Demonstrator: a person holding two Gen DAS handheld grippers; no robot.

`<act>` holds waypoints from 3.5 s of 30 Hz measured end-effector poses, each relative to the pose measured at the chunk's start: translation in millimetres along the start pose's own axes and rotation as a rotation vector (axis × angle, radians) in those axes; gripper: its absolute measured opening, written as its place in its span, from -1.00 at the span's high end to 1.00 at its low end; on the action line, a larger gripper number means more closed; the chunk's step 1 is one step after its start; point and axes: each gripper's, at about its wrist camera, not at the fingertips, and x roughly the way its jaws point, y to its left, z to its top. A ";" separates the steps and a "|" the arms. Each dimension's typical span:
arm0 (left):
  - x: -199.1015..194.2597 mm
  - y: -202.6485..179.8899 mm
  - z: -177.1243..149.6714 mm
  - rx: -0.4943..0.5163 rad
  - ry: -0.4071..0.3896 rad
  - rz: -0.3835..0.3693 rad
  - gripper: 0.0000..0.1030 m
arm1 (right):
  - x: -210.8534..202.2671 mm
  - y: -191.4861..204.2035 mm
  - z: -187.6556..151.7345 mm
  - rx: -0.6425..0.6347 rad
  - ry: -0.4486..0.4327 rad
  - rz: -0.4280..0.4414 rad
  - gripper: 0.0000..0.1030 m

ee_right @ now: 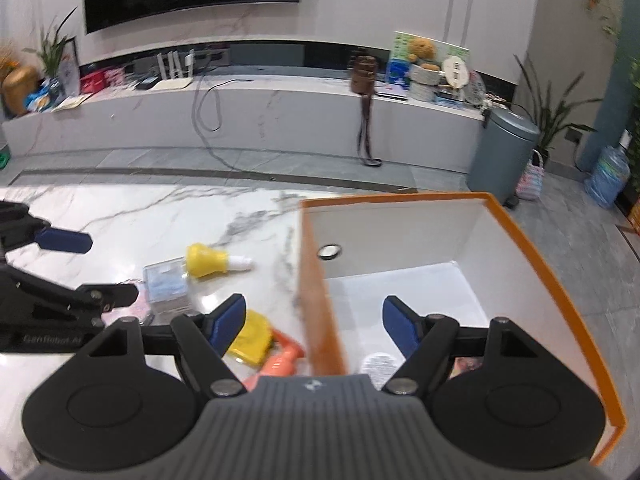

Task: Organize rigid objects
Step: 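Move both open tools back toward the pink compact and remaining items, then grasp the pink compact with the left tool while the right tool grasps the clear cube box, then carry the pink compact and clear cube box over the orange box with both tools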

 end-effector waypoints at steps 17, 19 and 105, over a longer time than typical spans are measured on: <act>49.7 32.6 -46.0 0.004 0.099 -0.045 -0.54 | 52.2 73.3 3.2 -0.105 0.075 0.119 -0.46; 55.6 31.9 -48.5 0.013 0.111 -0.052 -0.53 | 59.7 79.5 4.4 -0.099 0.083 0.137 -0.47; -0.2 -1.8 22.6 -0.017 -0.198 -0.138 -0.62 | 33.9 -1.8 43.8 0.209 0.002 0.261 0.01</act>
